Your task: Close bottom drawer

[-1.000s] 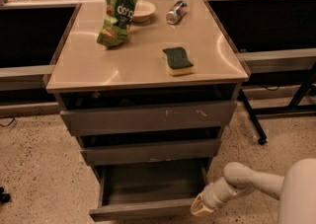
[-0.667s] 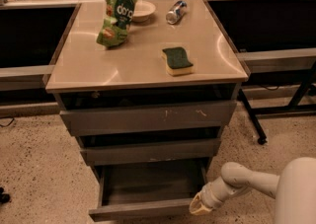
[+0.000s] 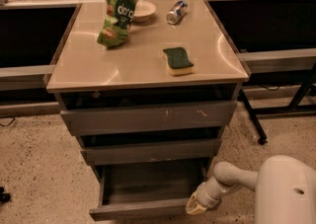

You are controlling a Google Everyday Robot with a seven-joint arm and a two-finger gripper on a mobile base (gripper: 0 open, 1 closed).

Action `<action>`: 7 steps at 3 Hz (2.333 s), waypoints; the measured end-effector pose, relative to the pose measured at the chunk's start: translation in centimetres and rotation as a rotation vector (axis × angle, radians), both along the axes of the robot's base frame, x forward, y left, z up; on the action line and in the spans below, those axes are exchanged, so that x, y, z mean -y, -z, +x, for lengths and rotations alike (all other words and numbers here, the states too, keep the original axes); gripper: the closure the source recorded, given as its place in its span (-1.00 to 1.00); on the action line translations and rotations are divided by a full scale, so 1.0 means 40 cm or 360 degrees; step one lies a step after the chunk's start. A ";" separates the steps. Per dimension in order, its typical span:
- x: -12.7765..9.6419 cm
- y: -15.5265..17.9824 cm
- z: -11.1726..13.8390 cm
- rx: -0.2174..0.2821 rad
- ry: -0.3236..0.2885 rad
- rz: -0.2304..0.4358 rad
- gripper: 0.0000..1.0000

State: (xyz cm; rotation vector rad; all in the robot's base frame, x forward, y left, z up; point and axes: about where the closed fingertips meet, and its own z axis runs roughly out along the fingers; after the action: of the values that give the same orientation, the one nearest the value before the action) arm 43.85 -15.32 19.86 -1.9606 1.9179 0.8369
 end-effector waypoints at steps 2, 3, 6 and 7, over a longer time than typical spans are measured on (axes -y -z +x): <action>0.005 0.067 -0.007 -0.0044 0.0009 -0.0011 1.00; 0.008 0.098 0.011 0.0006 0.0053 0.0018 1.00; 0.011 0.114 0.073 0.0265 0.0249 0.0116 1.00; 0.008 0.135 0.098 0.0388 0.0294 0.0147 1.00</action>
Offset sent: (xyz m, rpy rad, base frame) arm -0.0023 -0.0073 -0.0561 -0.0160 0.0486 -0.0204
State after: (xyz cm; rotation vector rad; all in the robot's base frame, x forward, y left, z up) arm 47.79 -15.65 14.46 -1.7125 1.8471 0.5948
